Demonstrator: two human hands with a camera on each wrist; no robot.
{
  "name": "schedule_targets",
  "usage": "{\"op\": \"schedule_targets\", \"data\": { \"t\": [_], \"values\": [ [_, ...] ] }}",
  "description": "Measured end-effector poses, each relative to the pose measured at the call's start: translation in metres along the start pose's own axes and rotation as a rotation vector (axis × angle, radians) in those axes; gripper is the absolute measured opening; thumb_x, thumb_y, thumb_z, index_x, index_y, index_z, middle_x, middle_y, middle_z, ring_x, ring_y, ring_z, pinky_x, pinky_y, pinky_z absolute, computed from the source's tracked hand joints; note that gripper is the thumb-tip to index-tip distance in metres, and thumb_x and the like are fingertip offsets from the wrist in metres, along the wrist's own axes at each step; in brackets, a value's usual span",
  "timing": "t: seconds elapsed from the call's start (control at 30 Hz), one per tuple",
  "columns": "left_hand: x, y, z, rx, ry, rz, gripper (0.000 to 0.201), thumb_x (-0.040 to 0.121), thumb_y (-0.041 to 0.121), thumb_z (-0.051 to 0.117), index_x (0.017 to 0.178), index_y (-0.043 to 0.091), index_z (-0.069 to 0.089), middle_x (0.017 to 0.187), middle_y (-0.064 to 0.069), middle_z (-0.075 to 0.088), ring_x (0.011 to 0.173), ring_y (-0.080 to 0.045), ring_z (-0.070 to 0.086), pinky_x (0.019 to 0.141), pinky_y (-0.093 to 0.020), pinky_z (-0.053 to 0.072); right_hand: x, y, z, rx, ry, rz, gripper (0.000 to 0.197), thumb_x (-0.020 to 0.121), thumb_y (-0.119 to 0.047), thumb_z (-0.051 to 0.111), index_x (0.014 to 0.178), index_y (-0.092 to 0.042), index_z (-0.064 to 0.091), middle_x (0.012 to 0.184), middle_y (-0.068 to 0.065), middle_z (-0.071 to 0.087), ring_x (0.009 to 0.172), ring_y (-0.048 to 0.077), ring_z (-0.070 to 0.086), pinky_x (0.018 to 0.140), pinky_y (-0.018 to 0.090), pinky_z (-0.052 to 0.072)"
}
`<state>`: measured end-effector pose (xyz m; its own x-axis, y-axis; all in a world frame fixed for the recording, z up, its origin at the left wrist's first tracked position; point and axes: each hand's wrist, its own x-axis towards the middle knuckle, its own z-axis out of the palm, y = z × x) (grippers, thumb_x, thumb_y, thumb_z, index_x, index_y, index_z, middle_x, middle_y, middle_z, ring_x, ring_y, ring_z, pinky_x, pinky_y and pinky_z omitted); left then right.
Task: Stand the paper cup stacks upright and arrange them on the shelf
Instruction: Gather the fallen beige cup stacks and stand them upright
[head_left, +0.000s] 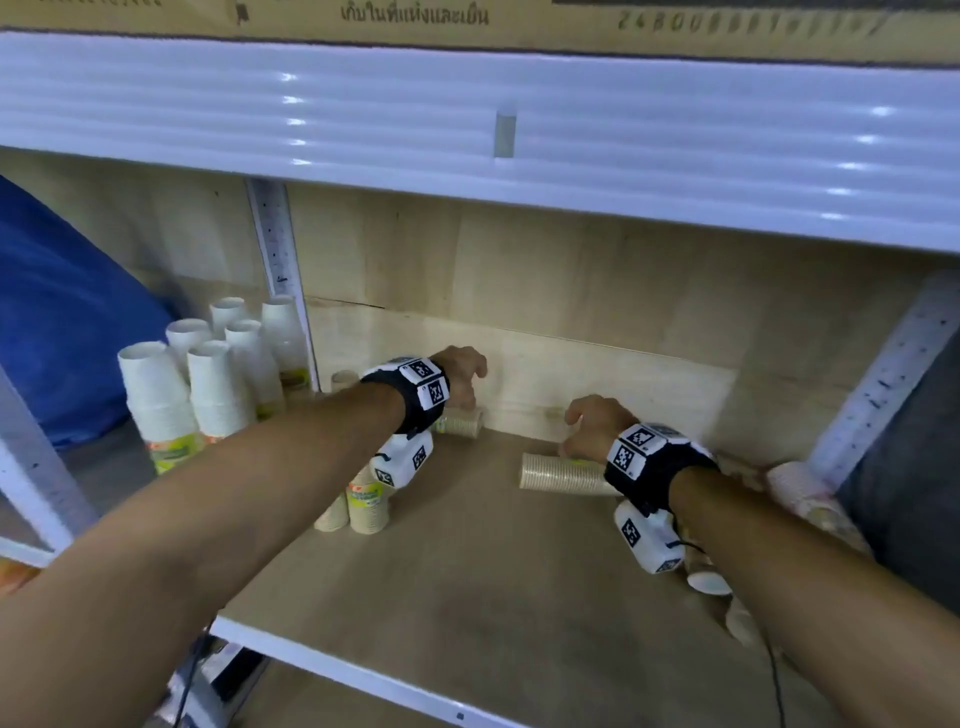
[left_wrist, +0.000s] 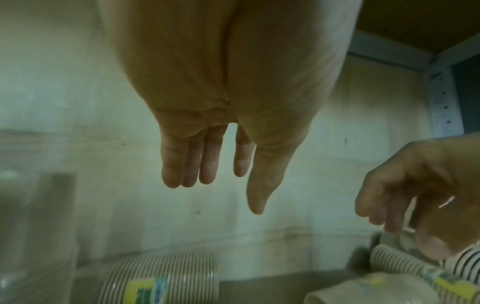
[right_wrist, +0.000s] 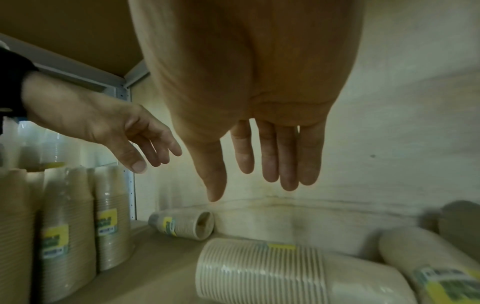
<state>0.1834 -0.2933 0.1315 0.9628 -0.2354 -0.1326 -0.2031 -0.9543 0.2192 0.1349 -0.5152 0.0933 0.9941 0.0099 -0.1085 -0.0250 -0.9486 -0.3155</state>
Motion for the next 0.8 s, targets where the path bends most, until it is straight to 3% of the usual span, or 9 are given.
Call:
{"op": "schedule_targets", "data": {
  "t": [0.13, 0.3, 0.4, 0.53, 0.63, 0.8],
  "values": [
    [0.024, -0.001, 0.030, 0.011, -0.030, -0.033, 0.062, 0.089, 0.006, 0.066, 0.145, 0.007, 0.038, 0.151, -0.011, 0.035, 0.136, -0.027, 0.039, 0.104, -0.032, 0.038, 0.008, 0.019, 0.013, -0.023, -0.068, -0.050, 0.058, 0.080, -0.030, 0.074, 0.132, -0.020, 0.051, 0.135, 0.004, 0.051, 0.118, 0.024, 0.054, 0.091, 0.029, 0.045],
    [0.049, -0.017, 0.067, -0.045, -0.002, -0.142, 0.058, 0.089, 0.003, 0.059, 0.144, 0.014, 0.040, 0.146, -0.014, 0.038, 0.130, -0.033, 0.044, 0.102, -0.037, 0.040, 0.017, 0.029, 0.031, -0.043, -0.088, -0.107, 0.061, 0.080, -0.027, 0.075, 0.134, -0.014, 0.051, 0.135, 0.006, 0.053, 0.121, 0.024, 0.053, 0.100, 0.033, 0.045],
    [0.059, -0.022, 0.079, -0.065, -0.003, -0.183, 0.065, 0.085, 0.015, 0.069, 0.143, 0.016, 0.040, 0.141, -0.014, 0.040, 0.125, -0.036, 0.048, 0.101, -0.042, 0.045, 0.022, 0.032, 0.038, -0.082, -0.099, -0.131, 0.057, 0.077, -0.028, 0.076, 0.128, -0.012, 0.056, 0.129, 0.007, 0.057, 0.116, 0.025, 0.057, 0.097, 0.039, 0.048],
    [0.064, -0.020, 0.089, -0.026, 0.066, -0.208, 0.048, 0.088, 0.027, 0.065, 0.132, 0.013, 0.051, 0.131, -0.014, 0.050, 0.119, -0.034, 0.052, 0.099, -0.037, 0.044, 0.027, 0.039, 0.046, -0.118, -0.061, -0.159, 0.051, 0.078, -0.026, 0.072, 0.126, -0.017, 0.057, 0.128, 0.004, 0.058, 0.116, 0.024, 0.057, 0.097, 0.037, 0.049],
    [0.076, -0.026, 0.099, -0.060, 0.080, -0.225, 0.040, 0.085, 0.034, 0.059, 0.124, 0.025, 0.059, 0.123, -0.008, 0.055, 0.114, -0.033, 0.058, 0.096, -0.041, 0.049, 0.031, 0.044, 0.051, -0.127, -0.085, -0.175, 0.045, 0.082, -0.018, 0.067, 0.126, -0.018, 0.059, 0.126, 0.004, 0.059, 0.117, 0.024, 0.057, 0.097, 0.036, 0.049],
    [0.076, -0.032, 0.103, 0.014, 0.082, -0.176, 0.047, 0.085, 0.024, 0.057, 0.132, 0.025, 0.051, 0.137, -0.007, 0.039, 0.124, -0.035, 0.045, 0.102, -0.050, 0.043, 0.033, 0.047, 0.057, -0.144, -0.054, -0.193, 0.038, 0.082, -0.013, 0.063, 0.118, -0.024, 0.065, 0.119, 0.002, 0.065, 0.112, 0.023, 0.061, 0.094, 0.035, 0.050]
  ]
}}
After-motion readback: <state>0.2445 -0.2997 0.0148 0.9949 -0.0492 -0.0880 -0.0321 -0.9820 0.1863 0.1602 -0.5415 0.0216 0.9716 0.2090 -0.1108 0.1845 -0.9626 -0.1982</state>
